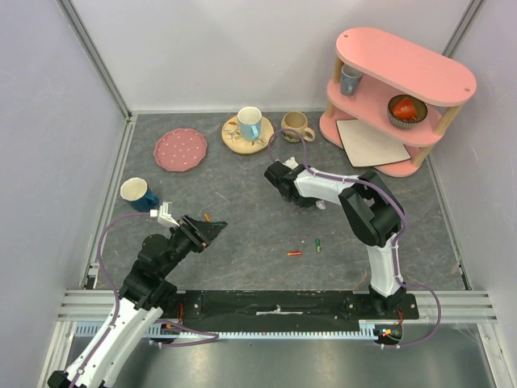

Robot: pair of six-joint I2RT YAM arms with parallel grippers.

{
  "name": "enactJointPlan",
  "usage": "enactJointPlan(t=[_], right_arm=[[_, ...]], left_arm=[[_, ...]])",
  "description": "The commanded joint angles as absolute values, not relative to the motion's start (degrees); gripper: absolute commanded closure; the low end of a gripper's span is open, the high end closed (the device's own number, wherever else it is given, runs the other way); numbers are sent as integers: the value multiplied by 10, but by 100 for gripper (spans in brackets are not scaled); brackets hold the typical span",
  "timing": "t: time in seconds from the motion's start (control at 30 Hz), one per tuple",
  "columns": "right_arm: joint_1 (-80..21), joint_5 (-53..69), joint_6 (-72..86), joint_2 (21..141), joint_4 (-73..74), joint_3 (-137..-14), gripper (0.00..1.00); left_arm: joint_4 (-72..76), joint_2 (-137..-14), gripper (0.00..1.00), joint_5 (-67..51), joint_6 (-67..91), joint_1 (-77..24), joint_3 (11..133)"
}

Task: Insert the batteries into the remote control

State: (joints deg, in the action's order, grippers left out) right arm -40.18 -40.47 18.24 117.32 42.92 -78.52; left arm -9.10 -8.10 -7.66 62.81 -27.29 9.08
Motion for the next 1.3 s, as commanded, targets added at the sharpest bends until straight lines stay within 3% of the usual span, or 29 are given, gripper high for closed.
enactJointPlan(t=[0.0,0.17,0.53,0.87,1.17,1.2,1.27], right_arm=[[-403,-311,178,1178,407,-763,76],[-402,-288,186,1175,401,-753,61],[-414,-213,228,1131,387,-758,47],[-416,-124,256,921,402,-763,38],[-414,-148,265,612,239,-492,31],[-413,-155,272,589,224,-443,29],[-414,-185,282,538,198,-406,29]], left_arm=[[-82,-82,41,-86,612,-271,85],[-80,-82,41,-87,612,-271,83],[-82,-78,38,-87,609,-271,80],[-120,-136,29,-65,585,-271,108],[-148,-257,24,-50,532,-271,168],[-158,-286,18,-34,507,-271,189],[-201,-328,17,-7,482,-271,240]])
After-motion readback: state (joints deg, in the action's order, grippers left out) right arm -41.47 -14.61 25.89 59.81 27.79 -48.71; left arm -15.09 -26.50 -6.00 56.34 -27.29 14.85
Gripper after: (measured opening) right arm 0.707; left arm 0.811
